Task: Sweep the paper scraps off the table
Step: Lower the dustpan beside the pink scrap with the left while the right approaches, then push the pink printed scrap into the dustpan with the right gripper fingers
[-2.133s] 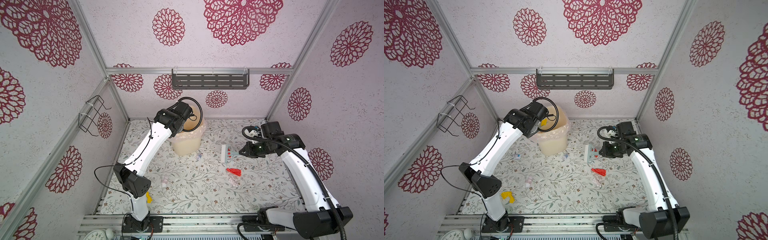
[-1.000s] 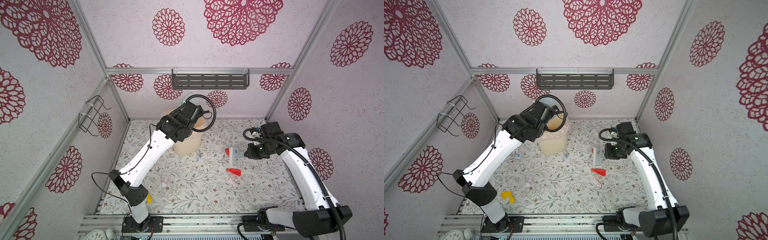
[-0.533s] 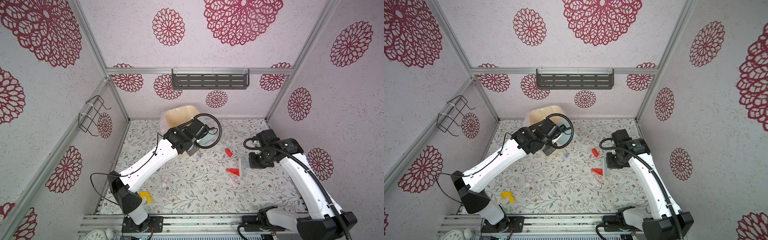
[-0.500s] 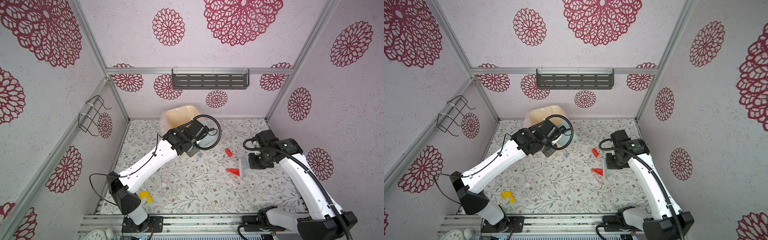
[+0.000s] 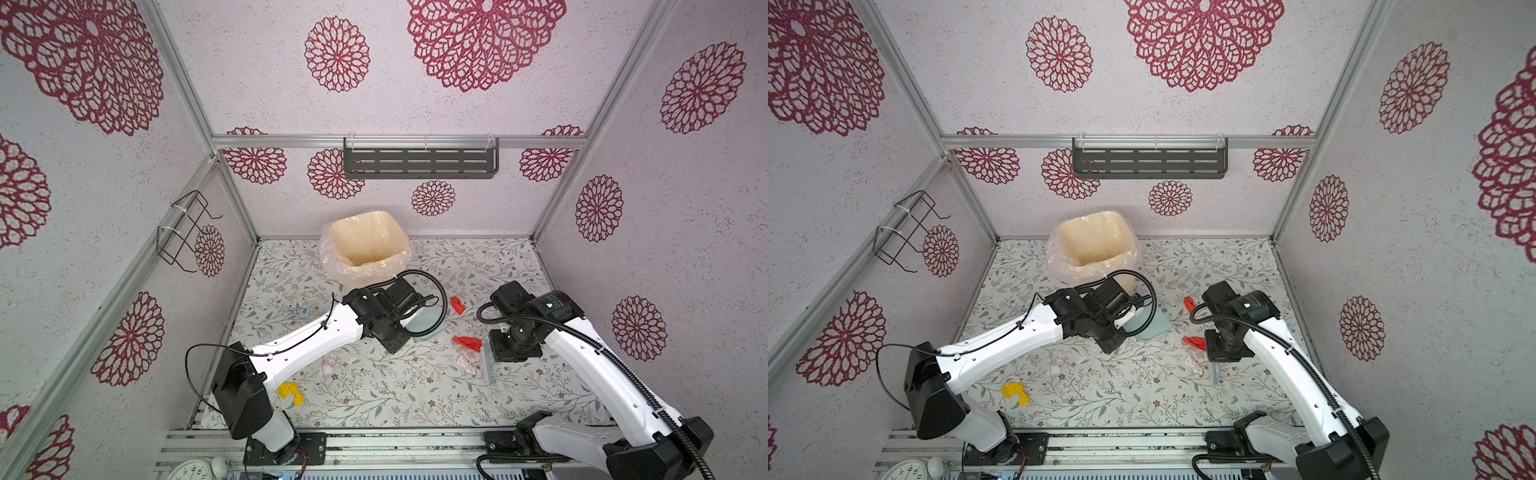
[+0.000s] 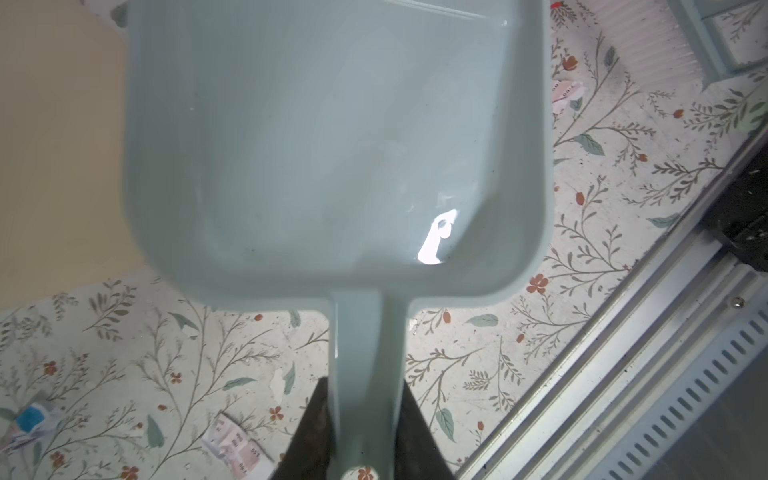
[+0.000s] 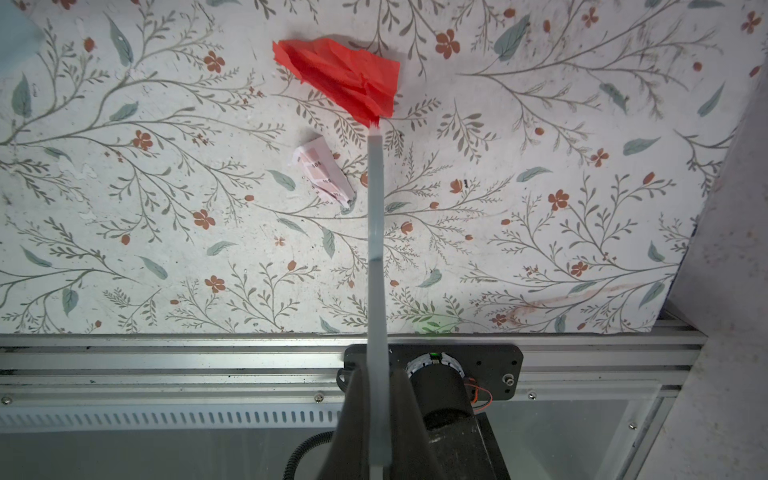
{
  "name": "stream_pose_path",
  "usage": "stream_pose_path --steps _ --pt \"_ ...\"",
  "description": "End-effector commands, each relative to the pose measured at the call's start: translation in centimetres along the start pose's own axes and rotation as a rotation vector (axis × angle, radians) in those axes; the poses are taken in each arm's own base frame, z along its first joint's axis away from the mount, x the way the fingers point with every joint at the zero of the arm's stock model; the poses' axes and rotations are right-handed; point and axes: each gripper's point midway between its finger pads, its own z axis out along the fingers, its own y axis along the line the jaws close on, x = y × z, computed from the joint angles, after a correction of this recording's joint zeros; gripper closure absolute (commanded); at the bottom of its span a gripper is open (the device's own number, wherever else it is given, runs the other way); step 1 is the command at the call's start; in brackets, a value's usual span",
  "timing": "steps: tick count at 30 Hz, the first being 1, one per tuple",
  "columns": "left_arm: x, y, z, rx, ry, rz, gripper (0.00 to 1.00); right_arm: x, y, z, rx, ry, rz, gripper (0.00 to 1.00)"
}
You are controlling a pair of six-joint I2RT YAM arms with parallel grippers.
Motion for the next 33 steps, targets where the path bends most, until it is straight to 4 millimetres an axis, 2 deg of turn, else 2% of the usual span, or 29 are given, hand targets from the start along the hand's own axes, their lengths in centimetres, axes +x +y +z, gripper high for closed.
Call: stream_pose_path --steps 1,8,15,24,30,33 --pt "-0.8 -1.1 -1.2 0.064 -0.065 -0.030 1.00 0.8 -0.1 0.3 0.016 0.023 0.008 1.00" --pt "1.3 -1.6 -0.4 0.079 -0.011 -0.051 1.00 0.8 0.7 1.5 0.005 0.043 -0.020 1.00" --pt "3.7 -1.7 0.3 0.072 0.064 -0.073 1.00 0.4 2.4 2.4 -0.024 0.054 -0.067 1.00" --pt "5.3 -2.4 0.2 0.065 0.097 -0.102 1.00 -0.5 5.7 1.9 -0.074 0.034 -0.146 1.00" --pt "6.2 -3.0 0.3 0.066 0.126 -0.105 1.00 -0.8 8.6 1.5 -0.114 0.024 -0.218 1.00" --pt "6.6 -3.1 0.4 0.067 0.132 -0.110 1.00 -0.9 9.3 1.1 -0.120 0.022 -0.236 1.00"
